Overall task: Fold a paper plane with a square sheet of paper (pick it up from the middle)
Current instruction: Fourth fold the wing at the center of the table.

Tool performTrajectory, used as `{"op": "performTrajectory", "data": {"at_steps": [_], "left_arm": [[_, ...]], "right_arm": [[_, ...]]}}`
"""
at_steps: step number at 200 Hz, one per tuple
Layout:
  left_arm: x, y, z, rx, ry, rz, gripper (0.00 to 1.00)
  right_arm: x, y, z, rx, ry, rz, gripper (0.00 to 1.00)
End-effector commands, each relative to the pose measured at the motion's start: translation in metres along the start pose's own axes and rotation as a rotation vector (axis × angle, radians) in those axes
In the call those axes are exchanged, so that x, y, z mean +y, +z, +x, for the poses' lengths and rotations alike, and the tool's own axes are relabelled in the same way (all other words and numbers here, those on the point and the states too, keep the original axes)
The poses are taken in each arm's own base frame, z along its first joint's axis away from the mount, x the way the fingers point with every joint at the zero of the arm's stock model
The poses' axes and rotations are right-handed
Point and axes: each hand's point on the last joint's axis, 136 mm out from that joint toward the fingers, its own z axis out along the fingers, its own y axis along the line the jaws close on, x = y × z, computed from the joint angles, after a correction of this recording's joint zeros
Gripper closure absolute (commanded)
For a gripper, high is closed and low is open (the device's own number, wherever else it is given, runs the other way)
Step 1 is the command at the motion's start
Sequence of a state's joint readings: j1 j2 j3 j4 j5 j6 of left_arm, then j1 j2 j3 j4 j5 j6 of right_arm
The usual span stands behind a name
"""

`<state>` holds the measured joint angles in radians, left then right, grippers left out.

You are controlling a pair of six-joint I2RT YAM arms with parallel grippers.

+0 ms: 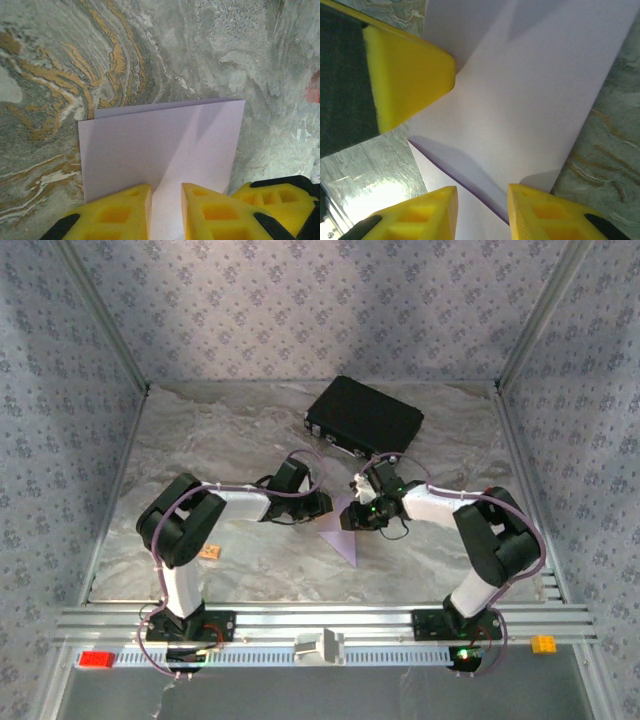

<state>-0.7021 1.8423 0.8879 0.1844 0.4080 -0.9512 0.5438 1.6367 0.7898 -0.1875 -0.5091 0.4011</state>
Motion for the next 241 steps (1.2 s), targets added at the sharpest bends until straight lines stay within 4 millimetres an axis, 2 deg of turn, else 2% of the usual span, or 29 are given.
{"op": "performTrajectory", "data": {"at_steps": [1,52,88,127,241], "left_arm": [[0.012,0.003,0.01,0.031,-0.019,-0.032,0.78],[0.012,0.003,0.01,0.031,-0.02,-0.033,0.78],[0.013,0.003,0.01,0.03,-0.022,-0.035,0.78],[0.012,0.003,0.01,0.029,-0.022,-0.033,0.78],[0.012,0.003,0.009,0.029,-0.024,-0.031,0.78]], "right_arm": [[0.005,-0.001,0.008,0.023,-0.009,-0.03,0.68],[0.0,-0.006,0.016,0.003,0.019,-0.029,0.7],[0.005,-0.004,0.022,0.016,0.037,-0.074,0.73],[0.004,-0.006,0.022,0.009,0.042,-0.069,0.74],[0.014,-0.012,0.032,-0.005,0.121,-0.164,0.68]]}}
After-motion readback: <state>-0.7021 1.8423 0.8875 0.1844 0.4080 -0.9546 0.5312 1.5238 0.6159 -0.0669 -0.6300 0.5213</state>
